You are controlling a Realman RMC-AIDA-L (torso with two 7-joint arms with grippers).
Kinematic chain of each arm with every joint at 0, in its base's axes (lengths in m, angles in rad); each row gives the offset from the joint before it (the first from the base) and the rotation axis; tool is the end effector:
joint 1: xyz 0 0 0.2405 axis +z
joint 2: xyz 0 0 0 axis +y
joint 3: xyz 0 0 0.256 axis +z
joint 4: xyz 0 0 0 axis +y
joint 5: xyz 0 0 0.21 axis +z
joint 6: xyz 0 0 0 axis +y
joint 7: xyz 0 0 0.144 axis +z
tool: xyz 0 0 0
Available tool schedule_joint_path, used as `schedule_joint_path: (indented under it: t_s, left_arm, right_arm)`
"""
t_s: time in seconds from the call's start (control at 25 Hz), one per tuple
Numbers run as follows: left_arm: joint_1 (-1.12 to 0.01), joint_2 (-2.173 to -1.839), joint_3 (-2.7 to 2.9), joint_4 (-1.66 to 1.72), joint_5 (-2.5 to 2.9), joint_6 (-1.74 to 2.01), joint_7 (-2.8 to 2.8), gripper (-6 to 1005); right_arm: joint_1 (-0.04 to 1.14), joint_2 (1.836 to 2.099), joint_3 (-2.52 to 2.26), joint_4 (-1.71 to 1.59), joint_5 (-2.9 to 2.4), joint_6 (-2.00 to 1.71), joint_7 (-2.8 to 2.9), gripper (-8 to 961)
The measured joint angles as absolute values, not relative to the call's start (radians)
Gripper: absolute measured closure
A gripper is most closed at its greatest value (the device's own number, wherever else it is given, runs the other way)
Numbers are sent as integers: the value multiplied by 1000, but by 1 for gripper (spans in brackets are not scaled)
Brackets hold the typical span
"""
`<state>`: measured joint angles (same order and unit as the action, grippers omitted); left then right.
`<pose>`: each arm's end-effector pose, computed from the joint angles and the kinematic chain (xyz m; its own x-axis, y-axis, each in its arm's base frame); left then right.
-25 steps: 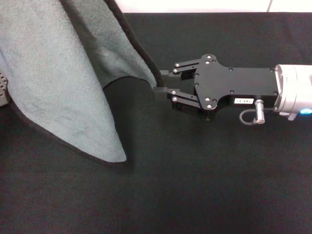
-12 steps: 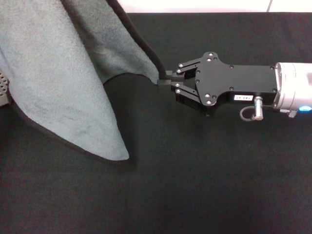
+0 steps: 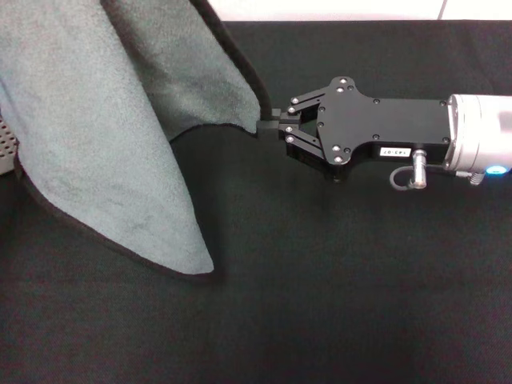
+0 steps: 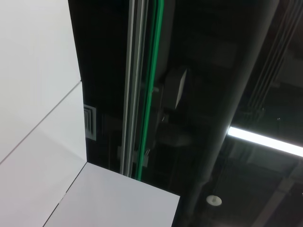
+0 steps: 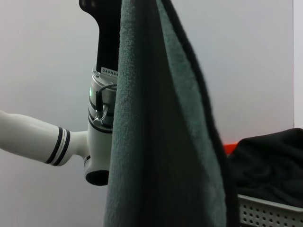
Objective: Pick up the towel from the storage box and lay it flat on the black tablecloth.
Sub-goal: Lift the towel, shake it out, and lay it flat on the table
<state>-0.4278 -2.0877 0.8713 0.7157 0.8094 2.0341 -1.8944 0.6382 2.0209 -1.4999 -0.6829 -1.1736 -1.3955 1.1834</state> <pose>-0.1818 0.2856 0.1175 -0.0779 0.3002 0.9507 0.1356 -0.9415 0.3084 0.1322 0.3467 -0.0404 0.7485 0.0258 -0.6626 -0.0423 -0.9953 -0.0866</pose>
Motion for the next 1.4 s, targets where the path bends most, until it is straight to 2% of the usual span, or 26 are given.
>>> schedule_joint_path:
  t_s: [0.4, 0.56, 0.88, 1.28, 1.4]
  left_arm:
    - [-382, -2080, 876, 710, 861, 2033, -1863, 980]
    - [-368, -2072, 871, 708, 944, 2032, -1831, 981]
    - [-323, -2033, 869, 685, 1037, 2029, -1724, 981]
    - [-284, -2030, 872, 666, 1015, 2033, -1744, 980]
    - [-244, -2052, 894, 672, 980, 2037, -1771, 980]
  right_arm:
    - [594, 2009, -1489, -832, -1284, -1384, 1263, 946]
    - [525, 2006, -1435, -1015, -1404, -1395, 1386, 948]
    - [373, 2008, -1348, -1364, -1499, -1482, 1542, 947]
    - [286, 2014, -1216, -1535, -1511, -1642, 1643, 945]
    - [264, 2016, -1155, -1570, -1506, -1709, 1675, 945]
